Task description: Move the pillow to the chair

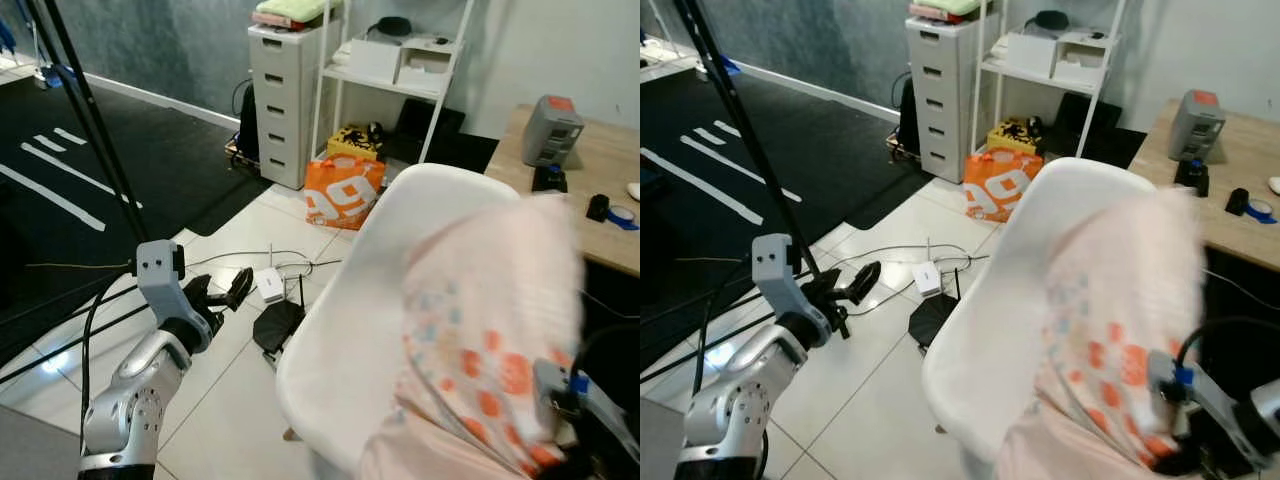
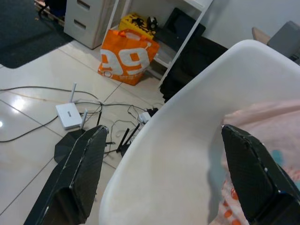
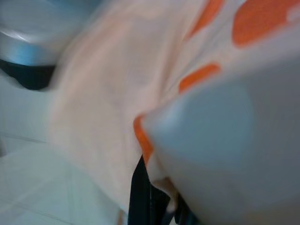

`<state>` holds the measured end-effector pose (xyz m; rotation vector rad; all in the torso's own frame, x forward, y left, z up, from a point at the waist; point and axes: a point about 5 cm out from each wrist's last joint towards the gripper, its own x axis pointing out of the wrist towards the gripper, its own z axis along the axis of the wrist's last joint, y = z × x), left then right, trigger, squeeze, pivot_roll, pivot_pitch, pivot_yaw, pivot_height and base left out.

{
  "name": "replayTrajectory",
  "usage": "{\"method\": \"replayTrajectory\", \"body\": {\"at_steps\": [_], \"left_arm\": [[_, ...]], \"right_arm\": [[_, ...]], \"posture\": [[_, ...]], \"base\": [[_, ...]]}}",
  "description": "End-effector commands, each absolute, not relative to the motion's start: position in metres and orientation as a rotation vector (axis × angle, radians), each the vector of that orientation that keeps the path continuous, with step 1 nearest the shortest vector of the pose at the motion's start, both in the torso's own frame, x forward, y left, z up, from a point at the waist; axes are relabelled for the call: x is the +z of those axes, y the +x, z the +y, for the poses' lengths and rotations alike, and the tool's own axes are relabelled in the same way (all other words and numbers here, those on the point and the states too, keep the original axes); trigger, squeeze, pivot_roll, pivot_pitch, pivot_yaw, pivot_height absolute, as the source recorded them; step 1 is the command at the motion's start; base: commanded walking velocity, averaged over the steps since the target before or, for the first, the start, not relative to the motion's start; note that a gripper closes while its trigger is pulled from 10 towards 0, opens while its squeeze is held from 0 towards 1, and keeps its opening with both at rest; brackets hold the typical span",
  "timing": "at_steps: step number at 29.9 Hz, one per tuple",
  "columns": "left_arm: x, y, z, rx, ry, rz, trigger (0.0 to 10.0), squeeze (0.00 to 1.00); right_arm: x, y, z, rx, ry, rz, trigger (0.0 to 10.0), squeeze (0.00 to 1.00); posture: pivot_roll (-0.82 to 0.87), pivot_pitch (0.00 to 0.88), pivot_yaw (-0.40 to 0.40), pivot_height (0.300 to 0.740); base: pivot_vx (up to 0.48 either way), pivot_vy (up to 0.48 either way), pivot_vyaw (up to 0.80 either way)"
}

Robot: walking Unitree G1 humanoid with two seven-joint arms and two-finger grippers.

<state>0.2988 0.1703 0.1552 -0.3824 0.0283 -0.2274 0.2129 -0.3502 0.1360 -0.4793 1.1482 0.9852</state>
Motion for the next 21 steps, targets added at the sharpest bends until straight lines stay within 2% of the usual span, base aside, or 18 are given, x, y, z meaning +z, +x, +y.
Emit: {"method": "replayTrajectory", "body": {"at_steps": [1, 3, 4, 7, 9, 11, 13, 14, 15, 16, 18, 19, 21], "left_arm": [[0.153, 0.299, 0.171, -0.23, -0.39, 0.045, 10.0, 0.0], [0.153, 0.3, 0.171, -0.232, -0.391, 0.044, 10.0, 0.0], [0.153, 0.3, 0.171, -0.232, -0.391, 0.044, 10.0, 0.0], [0.154, 0.3, 0.17, -0.236, -0.392, 0.042, 10.0, 0.0], [0.154, 0.3, 0.171, -0.236, -0.392, 0.041, 10.0, 0.0], [0.154, 0.3, 0.172, -0.233, -0.391, 0.041, 10.0, 0.0], [0.154, 0.3, 0.172, -0.233, -0.391, 0.041, 10.0, 0.0], [0.155, 0.3, 0.172, -0.232, -0.391, 0.041, 10.0, 0.0], [0.155, 0.3, 0.172, -0.23, -0.392, 0.04, 10.0, 0.0], [0.155, 0.3, 0.172, -0.23, -0.392, 0.04, 10.0, 0.0], [0.155, 0.3, 0.173, -0.229, -0.396, 0.038, 10.0, 0.0], [0.155, 0.3, 0.173, -0.229, -0.396, 0.038, 10.0, 0.0], [0.156, 0.3, 0.172, -0.231, -0.397, 0.037, 10.0, 0.0]], "right_arm": [[0.146, 0.221, -0.36, 0.906, -0.575, 1.135, 10.0, 0.0], [0.157, 0.231, -0.378, 0.735, -0.726, 1.141, 10.0, 0.0], [0.157, 0.231, -0.378, 0.735, -0.726, 1.141, 10.0, 0.0], [0.179, 0.247, -0.396, 0.525, -0.905, 1.096, 10.0, 0.0], [0.186, 0.251, -0.399, 0.484, -0.945, 1.07, 10.0, 0.0], [0.203, 0.265, -0.406, 0.332, -1.078, 0.995, 10.0, 0.0], [0.203, 0.265, -0.406, 0.332, -1.078, 0.995, 10.0, 0.0], [0.211, 0.273, -0.407, 0.262, -1.147, 0.938, 10.0, 0.0], [0.218, 0.286, -0.402, 0.197, -1.172, 0.828, 10.0, 0.0], [0.218, 0.286, -0.402, 0.197, -1.172, 0.828, 10.0, 0.0], [0.223, 0.309, -0.38, 0.169, -1.142, 0.598, 10.0, 0.0], [0.223, 0.309, -0.38, 0.169, -1.142, 0.598, 10.0, 0.0], [0.219, 0.33, -0.344, 0.258, -0.916, 0.368, 10.0, 0.0]], "posture": [[-0.27, 0.07, 0.013, 0.74], [-0.27, 0.07, 0.013, 0.74], [-0.27, 0.07, 0.013, 0.74], [-0.26, 0.064, 0.014, 0.74], [-0.26, 0.064, 0.014, 0.74], [-0.26, 0.065, 0.016, 0.74], [-0.26, 0.065, 0.016, 0.74], [-0.26, 0.065, 0.016, 0.74], [-0.26, 0.064, 0.018, 0.74], [-0.26, 0.064, 0.018, 0.74], [-0.26, 0.065, 0.022, 0.74], [-0.26, 0.065, 0.022, 0.74], [-0.26, 0.065, 0.028, 0.74]], "base": [[0.0, 0.0, 0.0], [0.0, 0.0, 0.0], [0.0, 0.0, 0.0], [0.0, 0.0, 0.0], [0.0, 0.0, 0.0], [0.0, 0.0, 0.0], [0.0, 0.0, 0.0], [0.0, 0.0, 0.0], [0.0, 0.0, 0.0], [0.0, 0.0, 0.0], [0.0, 0.0, 0.0], [0.0, 0.0, 0.0], [0.0, 0.0, 0.0]]}}
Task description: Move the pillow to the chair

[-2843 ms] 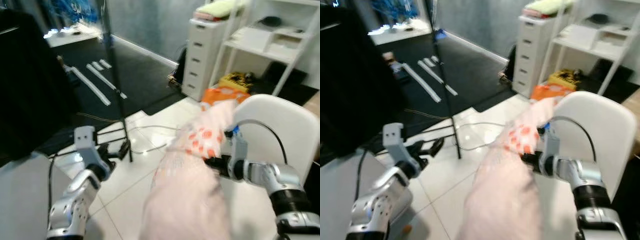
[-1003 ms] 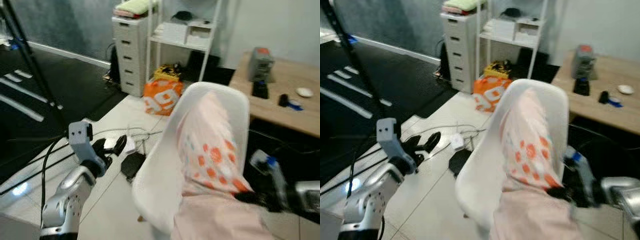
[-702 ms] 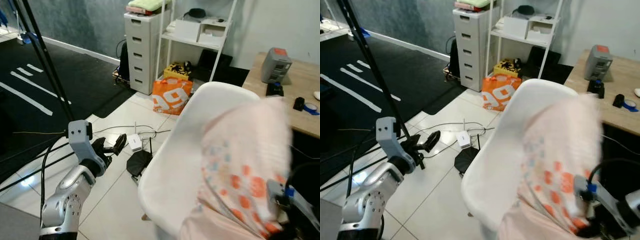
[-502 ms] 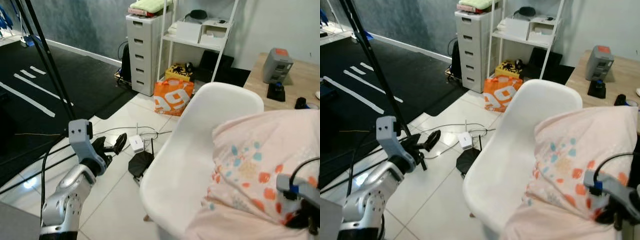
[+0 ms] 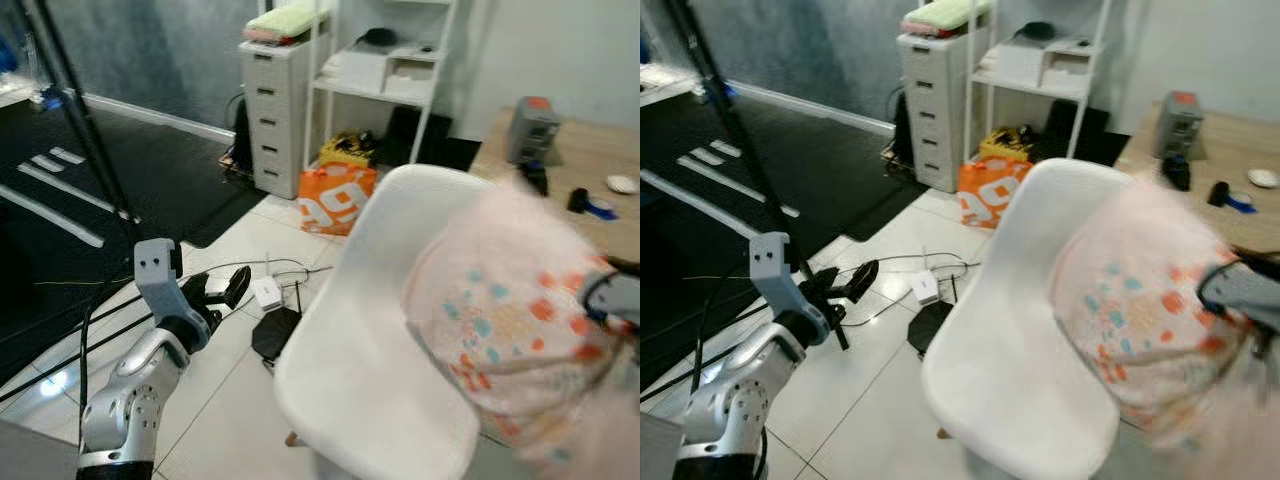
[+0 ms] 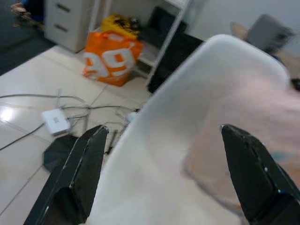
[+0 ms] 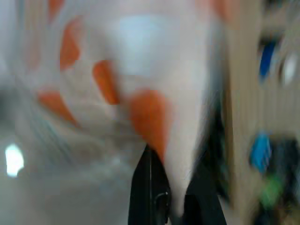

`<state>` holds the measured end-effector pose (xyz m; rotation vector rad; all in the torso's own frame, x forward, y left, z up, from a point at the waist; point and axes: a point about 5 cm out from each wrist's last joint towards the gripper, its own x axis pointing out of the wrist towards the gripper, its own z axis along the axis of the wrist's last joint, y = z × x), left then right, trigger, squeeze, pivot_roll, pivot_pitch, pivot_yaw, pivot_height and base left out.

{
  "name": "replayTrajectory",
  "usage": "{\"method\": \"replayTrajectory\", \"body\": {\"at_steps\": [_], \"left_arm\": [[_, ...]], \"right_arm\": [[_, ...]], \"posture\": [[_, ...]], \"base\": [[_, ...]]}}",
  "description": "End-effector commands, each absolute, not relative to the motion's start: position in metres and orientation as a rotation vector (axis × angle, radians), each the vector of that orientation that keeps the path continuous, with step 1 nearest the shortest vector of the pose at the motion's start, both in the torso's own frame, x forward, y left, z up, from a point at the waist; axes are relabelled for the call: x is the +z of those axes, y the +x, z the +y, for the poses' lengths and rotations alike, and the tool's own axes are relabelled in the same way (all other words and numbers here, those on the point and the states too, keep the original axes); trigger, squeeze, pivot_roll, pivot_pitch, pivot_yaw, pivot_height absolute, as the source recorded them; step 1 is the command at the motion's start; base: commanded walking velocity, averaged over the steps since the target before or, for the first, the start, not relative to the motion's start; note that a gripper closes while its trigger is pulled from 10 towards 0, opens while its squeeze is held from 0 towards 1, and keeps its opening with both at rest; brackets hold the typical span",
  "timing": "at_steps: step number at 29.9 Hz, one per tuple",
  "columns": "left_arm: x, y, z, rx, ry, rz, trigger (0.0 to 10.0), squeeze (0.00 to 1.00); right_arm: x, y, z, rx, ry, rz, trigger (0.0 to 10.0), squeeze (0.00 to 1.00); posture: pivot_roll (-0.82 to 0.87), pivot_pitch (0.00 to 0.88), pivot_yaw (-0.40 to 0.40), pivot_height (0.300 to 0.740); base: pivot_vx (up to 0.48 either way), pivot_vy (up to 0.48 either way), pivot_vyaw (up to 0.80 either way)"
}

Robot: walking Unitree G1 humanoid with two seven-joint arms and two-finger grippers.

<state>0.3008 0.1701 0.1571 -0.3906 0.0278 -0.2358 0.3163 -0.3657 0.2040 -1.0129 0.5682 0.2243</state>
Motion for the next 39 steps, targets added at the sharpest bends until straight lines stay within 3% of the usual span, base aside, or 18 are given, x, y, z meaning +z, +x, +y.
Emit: {"method": "replayTrajectory", "body": {"at_steps": [1, 2, 5, 9, 12, 14, 16, 20, 29, 31, 33, 35, 39], "left_arm": [[0.157, 0.301, 0.172, -0.232, -0.397, 0.037, 10.0, 0.0], [0.157, 0.301, 0.172, -0.232, -0.397, 0.037, 10.0, 0.0], [0.158, 0.301, 0.174, -0.233, -0.395, 0.034, 10.0, 0.0], [0.159, 0.301, 0.176, -0.231, -0.392, 0.032, 10.0, 0.0], [0.16, 0.301, 0.176, -0.229, -0.39, 0.031, 10.0, 0.0], [0.16, 0.301, 0.177, -0.229, -0.39, 0.031, 10.0, 0.0], [0.159, 0.3, 0.177, -0.228, -0.391, 0.031, 10.0, 0.0], [0.158, 0.299, 0.178, -0.228, -0.392, 0.036, 10.0, 0.0], [0.158, 0.299, 0.178, -0.23, -0.392, 0.037, 10.0, 0.0], [0.16, 0.3, 0.178, -0.231, -0.392, 0.034, 10.0, 0.0], [0.16, 0.3, 0.178, -0.231, -0.392, 0.034, 10.0, 0.0], [0.16, 0.299, 0.178, -0.229, -0.392, 0.031, 10.0, 0.0], [0.161, 0.299, 0.178, -0.229, -0.393, 0.029, 10.0, 0.0]], "right_arm": [[0.217, 0.334, -0.33, 0.308, -0.836, 0.308, 10.0, 0.0], [0.217, 0.334, -0.33, 0.308, -0.836, 0.308, 10.0, 0.0], [0.202, 0.335, -0.286, 0.57, -0.579, 0.227, 10.0, 0.0], [0.194, 0.331, -0.267, 0.689, -0.52, 0.223, 10.0, 0.0], [0.184, 0.331, -0.266, 0.68, -0.569, 0.259, 10.0, 0.0], [0.179, 0.333, -0.273, 0.628, -0.603, 0.295, 10.0, 0.0], [0.168, 0.336, -0.302, 0.412, -0.66, 0.414, 10.0, 0.0], [0.146, 0.325, -0.329, 0.203, -0.62, 0.579, 10.0, 0.0], [0.138, 0.32, -0.333, 0.135, -0.61, 0.611, 10.0, 0.0], [0.135, 0.318, -0.346, -0.072, -0.648, 0.614, 10.0, 0.0], [0.135, 0.318, -0.346, -0.072, -0.648, 0.614, 10.0, 0.0], [0.141, 0.322, -0.353, -0.221, -0.593, 0.534, 10.0, 0.0], [0.146, 0.335, -0.339, -0.216, -0.43, 0.425, 10.0, 0.0]], "posture": [[-0.26, 0.065, 0.029, 0.74], [-0.26, 0.065, 0.029, 0.74], [-0.26, 0.066, 0.034, 0.74], [-0.26, 0.067, 0.035, 0.74], [-0.25, 0.066, 0.033, 0.74], [-0.25, 0.067, 0.032, 0.74], [-0.25, 0.071, 0.035, 0.74], [-0.25, 0.072, 0.036, 0.74], [-0.25, 0.075, 0.041, 0.74], [-0.24, 0.078, 0.041, 0.74], [-0.24, 0.078, 0.041, 0.74], [-0.24, 0.076, 0.038, 0.74], [-0.24, 0.08, 0.044, 0.74]], "base": [[0.0, 0.0, 0.0], [0.0, 0.0, 0.0], [0.0, 0.0, 0.0], [0.0, 0.0, 0.0], [0.0, 0.0, 0.0], [0.0, 0.0, 0.0], [0.0, 0.0, 0.0], [0.0, 0.0, 0.0], [0.0, 0.0, 0.0], [0.0, 0.0, 0.0], [0.0, 0.0, 0.0], [0.0, 0.0, 0.0], [0.0, 0.0, 0.0]]}}
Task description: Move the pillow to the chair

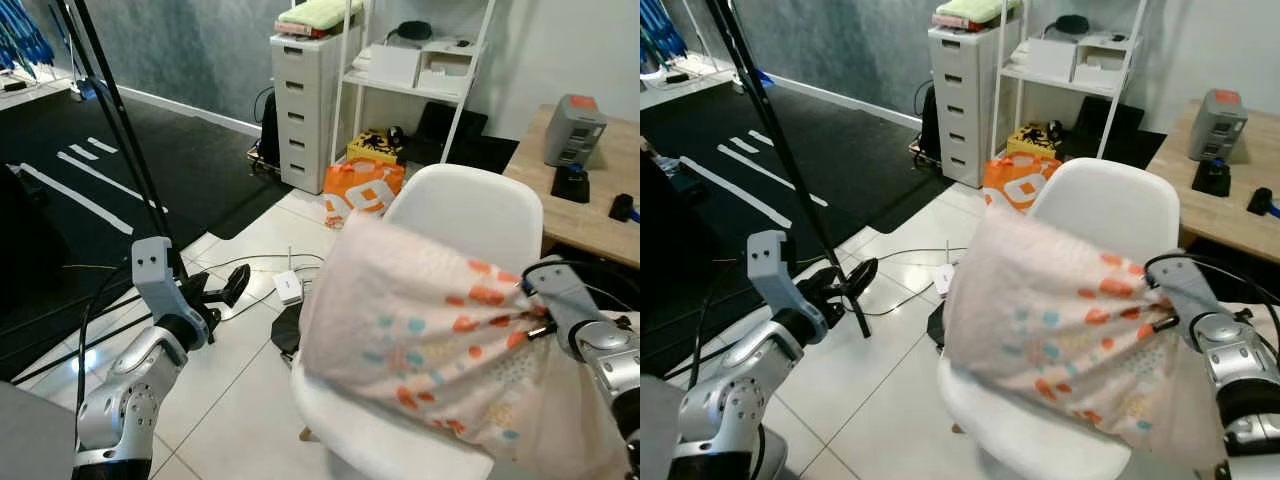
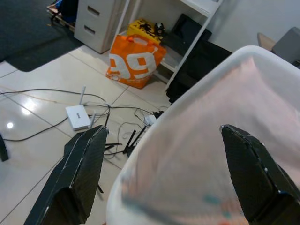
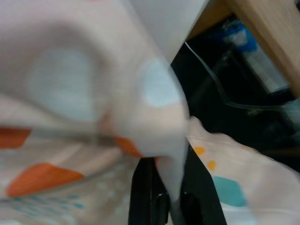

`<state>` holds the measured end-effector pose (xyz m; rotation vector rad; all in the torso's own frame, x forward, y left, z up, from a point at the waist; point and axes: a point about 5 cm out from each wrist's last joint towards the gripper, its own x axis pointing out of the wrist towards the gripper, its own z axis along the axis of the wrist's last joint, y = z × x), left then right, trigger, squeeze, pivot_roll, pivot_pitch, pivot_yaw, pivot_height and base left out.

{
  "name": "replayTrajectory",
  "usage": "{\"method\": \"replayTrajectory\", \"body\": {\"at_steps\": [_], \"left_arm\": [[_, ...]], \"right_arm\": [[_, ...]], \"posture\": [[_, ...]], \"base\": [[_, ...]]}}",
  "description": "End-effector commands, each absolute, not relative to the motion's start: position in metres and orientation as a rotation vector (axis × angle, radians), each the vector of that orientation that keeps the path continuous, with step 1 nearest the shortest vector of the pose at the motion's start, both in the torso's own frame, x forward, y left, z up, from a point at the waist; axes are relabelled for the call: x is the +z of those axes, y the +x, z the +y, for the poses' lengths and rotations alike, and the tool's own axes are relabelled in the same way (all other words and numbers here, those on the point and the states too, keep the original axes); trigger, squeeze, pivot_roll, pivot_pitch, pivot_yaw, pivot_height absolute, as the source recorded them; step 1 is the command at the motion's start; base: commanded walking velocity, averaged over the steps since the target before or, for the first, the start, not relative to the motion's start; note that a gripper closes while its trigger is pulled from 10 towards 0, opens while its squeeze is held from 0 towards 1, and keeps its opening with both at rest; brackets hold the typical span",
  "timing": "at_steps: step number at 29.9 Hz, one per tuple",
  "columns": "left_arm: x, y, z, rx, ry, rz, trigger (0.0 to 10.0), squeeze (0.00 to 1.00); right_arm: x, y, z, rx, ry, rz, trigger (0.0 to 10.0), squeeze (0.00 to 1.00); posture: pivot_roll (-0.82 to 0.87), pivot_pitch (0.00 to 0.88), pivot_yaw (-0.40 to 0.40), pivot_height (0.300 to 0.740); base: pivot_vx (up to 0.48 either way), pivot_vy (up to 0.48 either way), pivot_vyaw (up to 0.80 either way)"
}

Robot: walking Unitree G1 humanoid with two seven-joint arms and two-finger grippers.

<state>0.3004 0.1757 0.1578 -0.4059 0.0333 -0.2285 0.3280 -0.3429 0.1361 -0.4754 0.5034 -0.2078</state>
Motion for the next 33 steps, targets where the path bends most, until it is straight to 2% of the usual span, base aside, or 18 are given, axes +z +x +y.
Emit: {"method": "replayTrajectory", "body": {"at_steps": [1, 4, 8, 17, 26, 33], "left_arm": [[0.162, 0.299, 0.178, -0.229, -0.393, 0.027, 10.0, 0.0], [0.162, 0.3, 0.178, -0.229, -0.393, 0.026, 10.0, 0.0], [0.165, 0.299, 0.181, -0.222, -0.39, 0.019, 10.0, 0.0], [0.165, 0.299, 0.182, -0.219, -0.39, 0.019, 10.0, 0.0], [0.168, 0.3, 0.182, -0.213, -0.398, 0.011, 10.0, 0.0], [0.168, 0.298, 0.181, -0.209, -0.413, 0.01, 10.0, 0.0]], "right_arm": [[0.148, 0.341, -0.33, -0.195, -0.351, 0.386, 10.0, 0.0], [0.148, 0.346, -0.322, -0.174, -0.301, 0.368, 10.0, 0.0], [0.149, 0.357, -0.299, -0.123, -0.146, 0.346, 10.0, 0.0], [0.148, 0.358, -0.295, -0.108, -0.157, 0.331, 10.0, 0.0], [0.12, 0.34, -0.313, -0.16, -0.264, 0.544, 10.0, 0.0], [0.115, 0.332, -0.327, -0.245, -0.31, 0.609, 10.0, 0.0]], "posture": [[-0.23, 0.08, 0.041, 0.74], [-0.23, 0.079, 0.039, 0.74], [-0.23, 0.083, 0.042, 0.72], [-0.23, 0.09, 0.05, 0.7], [-0.23, 0.097, 0.047, 0.661], [-0.23, 0.09, 0.043, 0.636]], "base": [[0.0, 0.0, 0.0], [0.0, 0.0, 0.0], [0.0, 0.0, 0.0], [0.0, 0.0, 0.0], [0.0, 0.0, 0.0], [0.0, 0.0, 0.0]]}}
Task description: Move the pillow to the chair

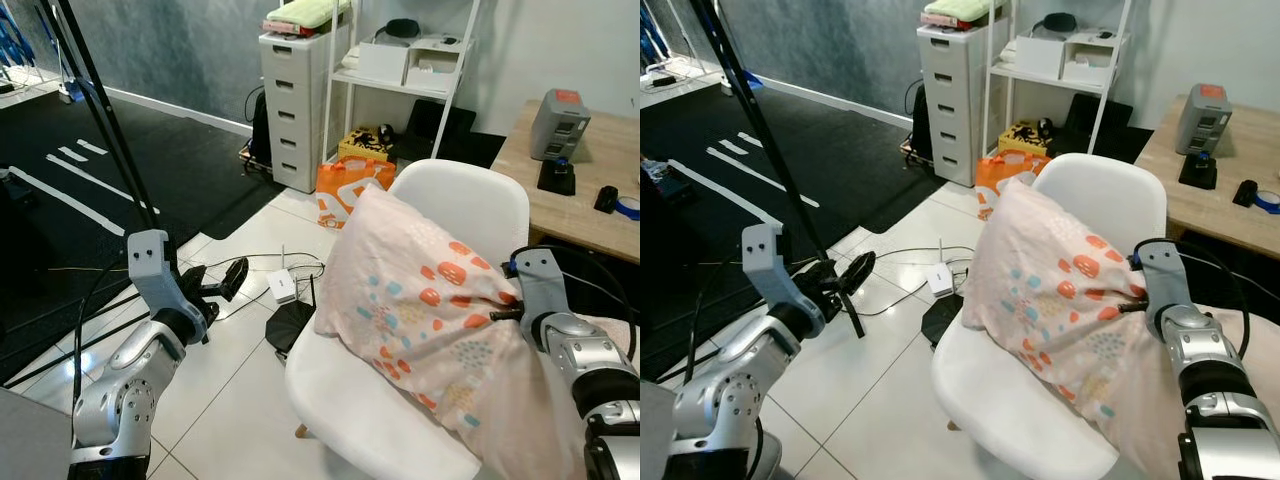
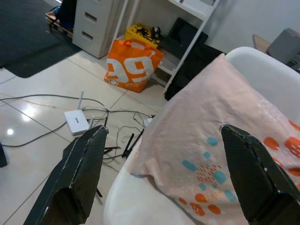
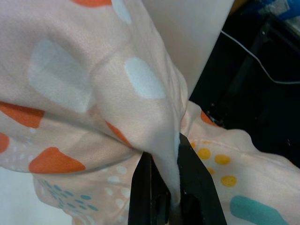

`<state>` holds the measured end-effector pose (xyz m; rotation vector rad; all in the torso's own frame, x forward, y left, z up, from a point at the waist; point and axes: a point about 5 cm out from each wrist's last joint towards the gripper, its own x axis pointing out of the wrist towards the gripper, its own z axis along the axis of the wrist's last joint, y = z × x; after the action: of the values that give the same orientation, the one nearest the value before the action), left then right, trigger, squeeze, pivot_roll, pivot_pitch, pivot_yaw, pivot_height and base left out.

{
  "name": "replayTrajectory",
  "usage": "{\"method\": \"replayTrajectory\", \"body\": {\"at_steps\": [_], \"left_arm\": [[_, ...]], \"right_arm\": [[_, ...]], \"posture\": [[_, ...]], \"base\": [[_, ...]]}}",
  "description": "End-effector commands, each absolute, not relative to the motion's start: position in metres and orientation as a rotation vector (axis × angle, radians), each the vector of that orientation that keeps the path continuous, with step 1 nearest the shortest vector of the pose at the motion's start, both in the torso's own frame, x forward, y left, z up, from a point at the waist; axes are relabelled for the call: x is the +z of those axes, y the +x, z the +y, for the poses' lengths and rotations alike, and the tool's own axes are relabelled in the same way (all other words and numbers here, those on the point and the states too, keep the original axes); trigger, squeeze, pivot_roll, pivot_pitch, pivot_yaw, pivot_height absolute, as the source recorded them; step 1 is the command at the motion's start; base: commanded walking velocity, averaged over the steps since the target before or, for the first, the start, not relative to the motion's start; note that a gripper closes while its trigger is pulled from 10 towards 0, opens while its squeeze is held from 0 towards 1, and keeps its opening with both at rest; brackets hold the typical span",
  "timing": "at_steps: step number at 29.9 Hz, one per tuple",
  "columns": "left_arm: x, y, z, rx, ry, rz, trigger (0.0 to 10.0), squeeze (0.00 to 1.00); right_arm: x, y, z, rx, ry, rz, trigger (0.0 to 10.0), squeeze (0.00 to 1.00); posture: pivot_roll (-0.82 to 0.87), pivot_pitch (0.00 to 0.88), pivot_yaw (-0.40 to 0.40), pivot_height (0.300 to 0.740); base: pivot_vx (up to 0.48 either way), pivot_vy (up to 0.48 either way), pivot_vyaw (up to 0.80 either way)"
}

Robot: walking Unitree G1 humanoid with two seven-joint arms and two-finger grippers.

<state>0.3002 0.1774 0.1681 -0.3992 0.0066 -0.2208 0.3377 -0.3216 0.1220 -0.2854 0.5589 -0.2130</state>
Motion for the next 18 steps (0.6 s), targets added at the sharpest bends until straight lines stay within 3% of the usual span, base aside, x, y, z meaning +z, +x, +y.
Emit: {"method": "replayTrajectory", "body": {"at_steps": [1, 11, 18], "left_arm": [[0.168, 0.298, 0.181, -0.209, -0.413, 0.01, 10.0, 0.0], [0.17, 0.297, 0.181, -0.203, -0.438, -0.001, 10.0, 0.0], [0.182, 0.297, 0.177, -0.246, -0.542, -0.052, 10.0, 0.0]], "right_arm": [[0.115, 0.332, -0.327, -0.245, -0.31, 0.609, 10.0, 0.0], [0.126, 0.324, -0.353, -0.379, -0.459, 0.609, 10.0, 0.0], [0.142, 0.332, -0.353, -0.36, -0.549, 0.509, 10.0, 0.0]], "posture": [[-0.23, 0.09, 0.043, 0.636], [-0.23, 0.095, 0.044, 0.596], [-0.22, 0.101, 0.049, 0.571]], "base": [[0.0, 0.0, 0.0], [0.0, 0.0, 0.0], [0.0, 0.0, 0.0]]}}
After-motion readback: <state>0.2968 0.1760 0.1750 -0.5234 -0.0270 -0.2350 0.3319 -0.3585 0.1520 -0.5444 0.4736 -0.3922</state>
